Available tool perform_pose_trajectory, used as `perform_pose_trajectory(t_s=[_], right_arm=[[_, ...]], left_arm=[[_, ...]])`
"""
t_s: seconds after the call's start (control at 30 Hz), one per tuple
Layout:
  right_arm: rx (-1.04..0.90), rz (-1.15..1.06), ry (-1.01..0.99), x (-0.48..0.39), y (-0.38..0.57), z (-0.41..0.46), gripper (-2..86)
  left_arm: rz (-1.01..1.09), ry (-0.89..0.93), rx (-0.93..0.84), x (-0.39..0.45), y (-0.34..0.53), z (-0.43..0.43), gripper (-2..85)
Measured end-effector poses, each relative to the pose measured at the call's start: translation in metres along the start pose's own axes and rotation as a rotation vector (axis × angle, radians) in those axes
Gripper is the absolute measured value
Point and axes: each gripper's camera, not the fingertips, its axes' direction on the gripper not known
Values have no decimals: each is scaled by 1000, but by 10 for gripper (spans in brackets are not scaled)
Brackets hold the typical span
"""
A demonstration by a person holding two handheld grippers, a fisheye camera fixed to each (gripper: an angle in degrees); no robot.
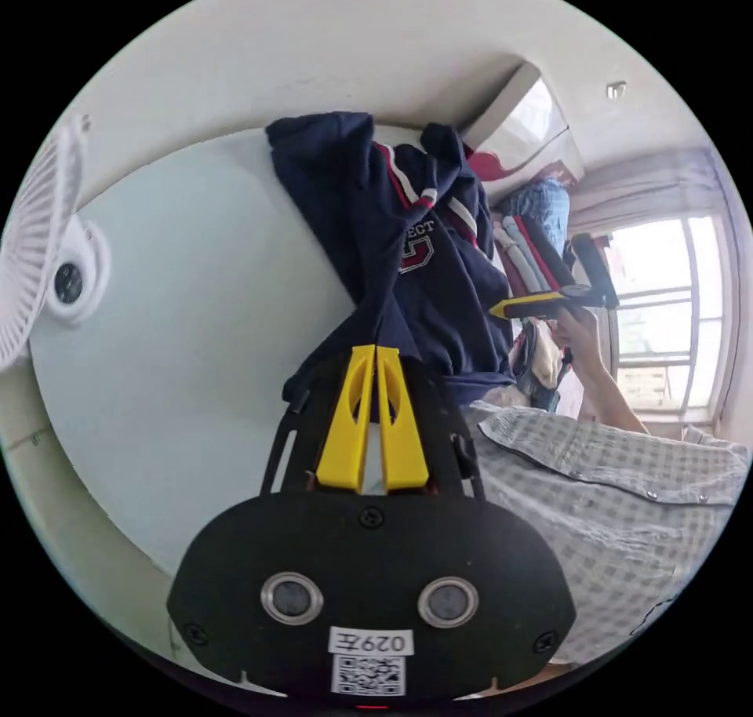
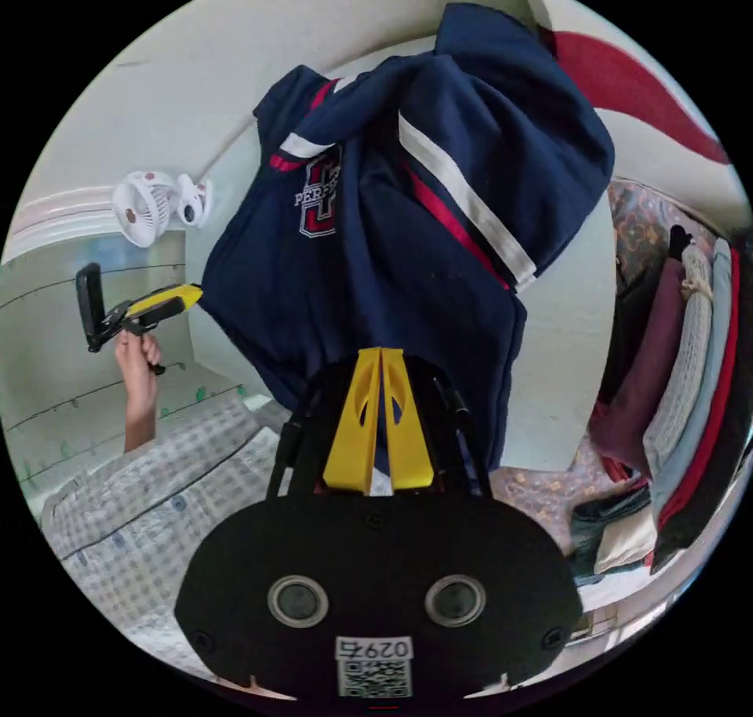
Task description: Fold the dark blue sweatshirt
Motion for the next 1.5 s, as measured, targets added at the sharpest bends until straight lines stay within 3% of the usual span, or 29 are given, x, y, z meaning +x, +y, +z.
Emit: perform_pose_trajectory(t_s=[0.07,0.13,0.2,0.3,0.4,0.5,0.67,0.77,0.9,1.07,1.23,1.33,1.5], right_arm=[[-110,-33,197,-17,-18,18,-4],[-91,-121,359,-42,-27,23,-5],[-124,-161,421,-51,-31,31,-5],[-154,-193,389,-54,-38,35,-4],[-180,-249,238,-51,-44,28,-2],[5,-371,68,-61,-45,-15,5],[126,-387,115,-73,-86,-53,89],[16,-410,123,-79,-121,-38,113],[-180,-415,256,-74,-139,0,68],[114,-347,187,-32,-89,-66,17],[345,-58,137,64,0,-124,10],[334,104,26,110,38,-115,10],[137,118,-27,124,49,-69,15]], left_arm=[[-117,-3,42,-24,41,-15,-10],[-289,37,96,-56,98,-22,-10],[-418,73,133,-74,138,-20,-10],[-553,165,221,-89,189,-22,-10],[-626,111,351,-79,219,-47,-9],[-525,173,442,-60,213,-65,-7],[-318,109,298,-15,126,-47,47],[-75,128,82,26,38,-9,79],[92,-16,-103,71,-48,37,78],[101,-1,-178,75,-82,68,77],[75,19,-264,63,-85,102,15],[66,54,-279,62,-87,111,-6],[32,80,-297,66,-86,121,-9]])
